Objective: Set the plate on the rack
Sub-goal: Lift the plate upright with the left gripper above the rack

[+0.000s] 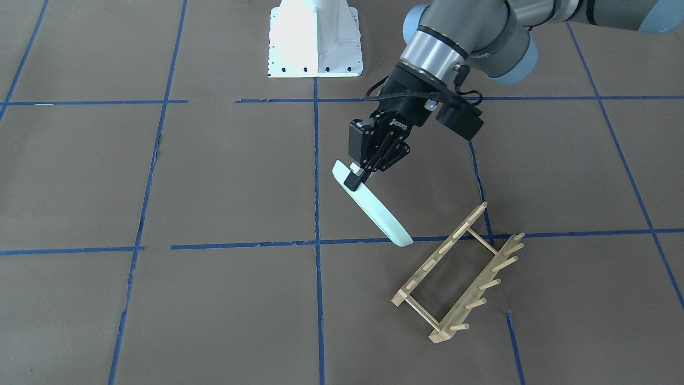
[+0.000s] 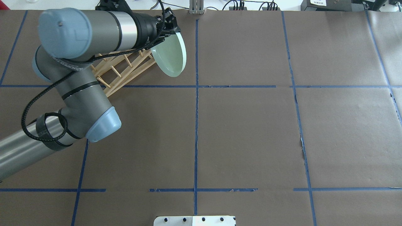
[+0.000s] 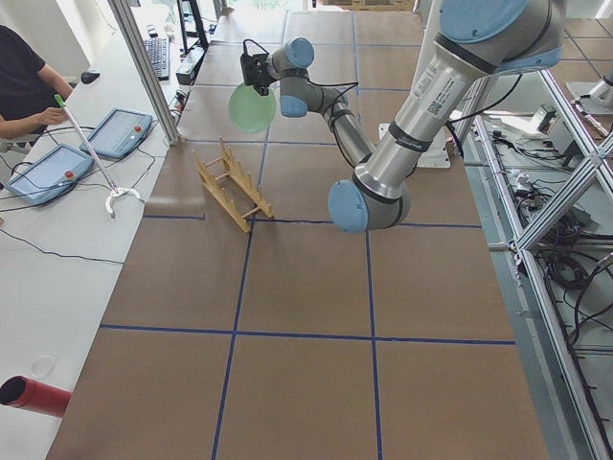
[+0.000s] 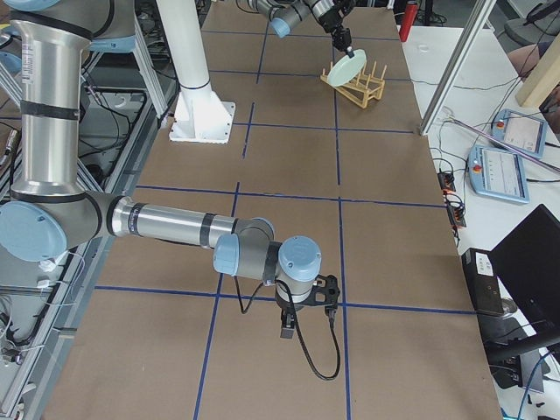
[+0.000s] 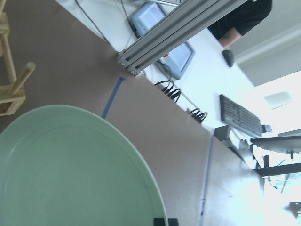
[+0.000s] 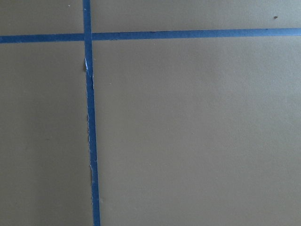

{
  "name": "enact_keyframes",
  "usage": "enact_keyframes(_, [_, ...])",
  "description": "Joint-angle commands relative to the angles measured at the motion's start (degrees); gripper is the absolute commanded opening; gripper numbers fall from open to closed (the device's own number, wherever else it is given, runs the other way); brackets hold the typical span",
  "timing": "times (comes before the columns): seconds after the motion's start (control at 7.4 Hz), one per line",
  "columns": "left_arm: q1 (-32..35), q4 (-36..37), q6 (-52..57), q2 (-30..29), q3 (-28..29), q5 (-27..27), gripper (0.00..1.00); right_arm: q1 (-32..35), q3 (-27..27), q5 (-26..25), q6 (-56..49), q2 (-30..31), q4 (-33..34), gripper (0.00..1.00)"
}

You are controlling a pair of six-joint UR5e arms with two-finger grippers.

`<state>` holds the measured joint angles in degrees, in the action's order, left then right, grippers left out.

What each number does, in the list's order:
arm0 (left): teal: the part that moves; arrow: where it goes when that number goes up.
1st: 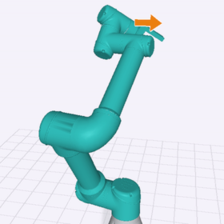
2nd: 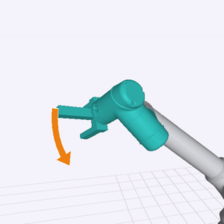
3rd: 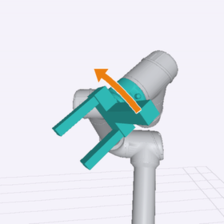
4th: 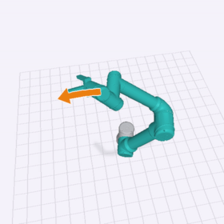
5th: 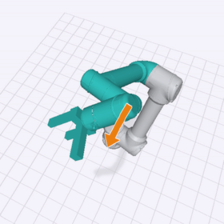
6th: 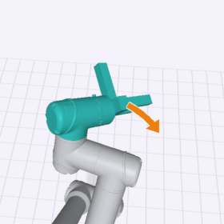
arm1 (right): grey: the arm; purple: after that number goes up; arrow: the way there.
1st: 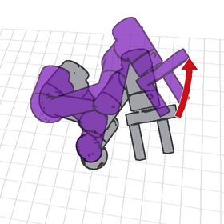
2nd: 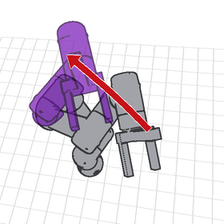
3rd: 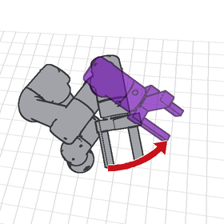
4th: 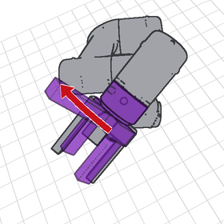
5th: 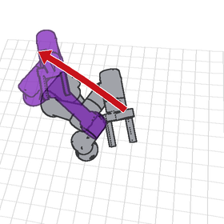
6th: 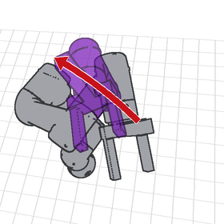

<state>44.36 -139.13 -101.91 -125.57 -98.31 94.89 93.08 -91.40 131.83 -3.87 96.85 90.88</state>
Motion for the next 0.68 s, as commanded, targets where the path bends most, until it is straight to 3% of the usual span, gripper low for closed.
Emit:
enact_keyframes(0.0, [3.8, -15.8, -2.7, 4.0, 3.2, -2.7, 0.0, 0.0, 0.0, 0.0, 0.0, 0.0, 0.0, 1.0])
enact_keyframes(0.27, [6.1, -26.1, -2.9, 4.1, 9.9, -3.8, 0.0, 0.0, 0.0, 0.0, 0.0, 0.0, 0.0, 1.0])
enact_keyframes(0.54, [6.8, -27.6, -2.9, 4.4, 12.0, -5.8, 0.0, 0.0, 0.0, 0.0, 0.0, 0.0, 0.0, 1.0])
